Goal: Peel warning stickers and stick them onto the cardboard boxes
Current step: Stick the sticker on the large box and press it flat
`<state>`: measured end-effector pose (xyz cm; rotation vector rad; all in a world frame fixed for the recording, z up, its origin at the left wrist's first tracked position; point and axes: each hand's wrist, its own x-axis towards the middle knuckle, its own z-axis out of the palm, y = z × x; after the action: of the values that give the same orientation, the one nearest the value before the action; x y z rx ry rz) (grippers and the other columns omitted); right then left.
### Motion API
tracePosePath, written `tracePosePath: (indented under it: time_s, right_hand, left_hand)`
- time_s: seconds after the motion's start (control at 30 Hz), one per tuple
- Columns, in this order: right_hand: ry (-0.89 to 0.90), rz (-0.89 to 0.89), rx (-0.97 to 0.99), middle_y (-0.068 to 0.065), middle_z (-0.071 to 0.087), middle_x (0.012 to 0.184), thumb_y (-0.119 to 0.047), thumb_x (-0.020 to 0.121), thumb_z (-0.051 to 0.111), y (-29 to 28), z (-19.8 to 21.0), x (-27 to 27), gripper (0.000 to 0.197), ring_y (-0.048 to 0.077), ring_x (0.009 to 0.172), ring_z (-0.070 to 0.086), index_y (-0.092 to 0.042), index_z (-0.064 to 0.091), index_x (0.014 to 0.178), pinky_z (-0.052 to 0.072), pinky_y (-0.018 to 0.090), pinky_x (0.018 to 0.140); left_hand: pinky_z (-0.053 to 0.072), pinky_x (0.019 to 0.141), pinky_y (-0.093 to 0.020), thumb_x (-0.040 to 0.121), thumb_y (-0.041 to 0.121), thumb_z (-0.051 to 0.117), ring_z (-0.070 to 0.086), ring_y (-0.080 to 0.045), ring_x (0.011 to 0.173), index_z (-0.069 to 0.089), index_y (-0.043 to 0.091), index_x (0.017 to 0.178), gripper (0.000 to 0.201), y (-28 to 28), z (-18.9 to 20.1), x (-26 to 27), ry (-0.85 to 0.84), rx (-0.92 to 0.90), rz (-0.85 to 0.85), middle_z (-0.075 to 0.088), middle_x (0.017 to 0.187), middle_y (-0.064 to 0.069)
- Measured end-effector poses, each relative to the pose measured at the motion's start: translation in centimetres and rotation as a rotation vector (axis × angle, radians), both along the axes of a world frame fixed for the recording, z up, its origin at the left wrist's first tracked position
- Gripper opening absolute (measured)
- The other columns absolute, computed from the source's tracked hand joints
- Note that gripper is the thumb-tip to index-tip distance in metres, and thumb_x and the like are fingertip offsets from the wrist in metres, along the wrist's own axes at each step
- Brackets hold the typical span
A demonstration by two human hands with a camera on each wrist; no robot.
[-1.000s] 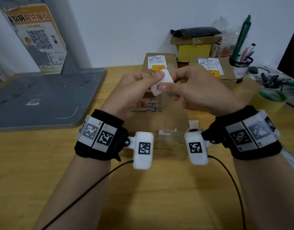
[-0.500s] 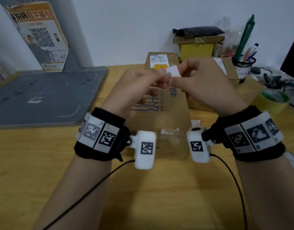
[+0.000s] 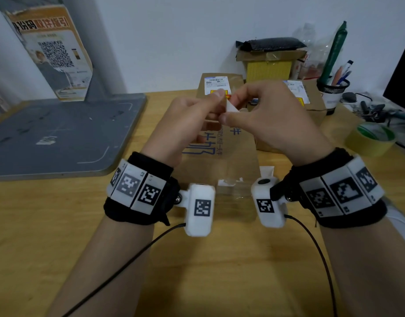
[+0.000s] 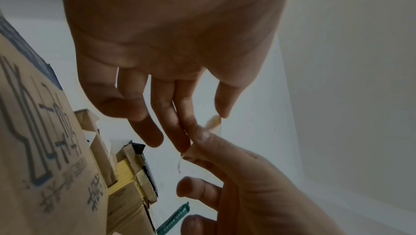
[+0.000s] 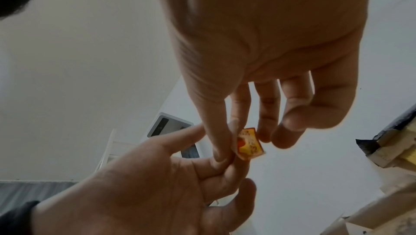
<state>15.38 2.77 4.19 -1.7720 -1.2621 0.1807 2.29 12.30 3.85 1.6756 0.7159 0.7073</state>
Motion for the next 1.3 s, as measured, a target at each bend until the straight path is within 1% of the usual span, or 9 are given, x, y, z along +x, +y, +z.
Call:
tracePosePath:
  time_s: [0.2, 0.37, 0.47, 0.57, 0.77, 0.93, 1.1, 1.2, 1.3]
  right_hand:
    - [-0.001, -0.009, -0.016, -0.005, 0.074, 0.101, -0.038, 0.075, 0.088, 0.1, 0.1, -0.2, 0.026, -0.008, 0.05, 0.054, -0.023, 0.075, 0.091, 0.042, 0.028, 0.061]
    - [0.01, 0.04, -0.079, -0.008, 0.075, 0.097, -0.048, 0.071, 0.088, -0.4, 0.5, -0.5, 0.036, 0.006, 0.085, 0.067, -0.028, 0.078, 0.099, 0.05, 0.027, 0.071]
    - [0.08, -0.029, 0.041, -0.01, 0.07, 0.091, -0.046, 0.083, 0.081, -0.1, 0.5, 0.0, 0.029, 0.004, 0.071, 0.065, -0.027, 0.074, 0.104, 0.05, 0.021, 0.062]
    - [0.056, -0.06, 0.04, -0.009, 0.069, 0.089, -0.038, 0.087, 0.079, 0.0, 0.3, 0.5, 0.023, 0.001, 0.064, 0.061, -0.025, 0.074, 0.106, 0.05, 0.021, 0.064]
    - [-0.015, -0.083, -0.032, -0.012, 0.063, 0.06, -0.035, 0.09, 0.077, -1.2, 0.9, 0.4, 0.011, -0.015, 0.047, 0.054, -0.025, 0.076, 0.084, 0.038, 0.003, 0.048]
    - [0.022, -0.055, -0.067, -0.014, 0.061, 0.057, -0.034, 0.093, 0.074, -1.7, 0.5, -0.9, 0.014, -0.014, 0.05, 0.057, -0.025, 0.075, 0.082, 0.044, 0.017, 0.058]
    - [0.047, -0.034, -0.184, -0.006, 0.066, 0.056, -0.037, 0.093, 0.074, -2.5, 0.0, -1.8, 0.023, 0.008, 0.057, 0.061, -0.017, 0.076, 0.082, 0.048, 0.025, 0.054]
    - [0.034, 0.011, -0.246, 0.015, 0.07, 0.068, -0.037, 0.093, 0.074, -2.6, -0.6, -2.7, 0.025, 0.02, 0.064, 0.062, -0.013, 0.079, 0.084, 0.047, 0.029, 0.058]
    - [0.028, 0.004, -0.31, -0.016, 0.06, 0.046, -0.033, 0.094, 0.074, -2.6, -1.2, -3.2, 0.021, -0.002, 0.055, 0.057, -0.013, 0.08, 0.091, 0.039, 0.018, 0.054]
  left_hand:
    - [0.04, 0.061, -0.029, 0.095, 0.044, 0.06, 0.067, -0.007, 0.073, 0.075, 0.022, 0.071, 0.035, -0.2, -0.2, 0.1, 0.018, 0.043, -0.016, 0.073, 0.074, 0.008]
    - [0.043, 0.062, -0.028, 0.089, 0.028, 0.064, 0.067, -0.006, 0.068, 0.077, 0.011, 0.088, 0.021, 0.5, -0.6, 0.1, 0.066, 0.02, 0.058, 0.072, 0.076, 0.007]
    - [0.041, 0.06, -0.028, 0.089, 0.018, 0.059, 0.07, -0.008, 0.071, 0.073, 0.004, 0.101, 0.023, 0.6, -0.6, 0.1, 0.106, 0.017, 0.067, 0.073, 0.084, 0.003]
    - [0.04, 0.058, -0.027, 0.089, 0.013, 0.059, 0.07, -0.008, 0.071, 0.075, 0.012, 0.101, 0.02, 0.5, -0.5, -0.1, 0.127, 0.024, 0.052, 0.076, 0.09, 0.001]
    - [0.041, 0.056, -0.025, 0.093, 0.018, 0.063, 0.065, -0.009, 0.075, 0.077, 0.02, 0.097, 0.014, 0.0, -0.3, -1.4, 0.114, 0.025, 0.061, 0.074, 0.087, 0.004]
    - [0.041, 0.054, -0.021, 0.09, 0.019, 0.071, 0.062, -0.005, 0.072, 0.077, 0.026, 0.088, 0.009, -1.1, -0.8, -3.7, 0.106, 0.069, 0.048, 0.073, 0.078, 0.006]
    - [0.041, 0.047, -0.008, 0.085, 0.017, 0.077, 0.061, 0.007, 0.056, 0.075, 0.017, 0.102, 0.017, -2.2, -1.9, -6.2, 0.094, 0.075, 0.12, 0.072, 0.073, 0.008]
    - [0.046, 0.054, -0.008, 0.082, 0.02, 0.08, 0.062, 0.01, 0.057, 0.077, 0.014, 0.094, 0.014, -2.9, -2.6, -7.3, 0.127, 0.122, 0.171, 0.074, 0.076, 0.008]
    - [0.056, 0.079, -0.022, 0.08, 0.023, 0.081, 0.069, 0.005, 0.078, 0.079, 0.019, 0.084, 0.006, -3.4, -3.4, -8.0, 0.169, 0.147, 0.197, 0.076, 0.084, 0.011]
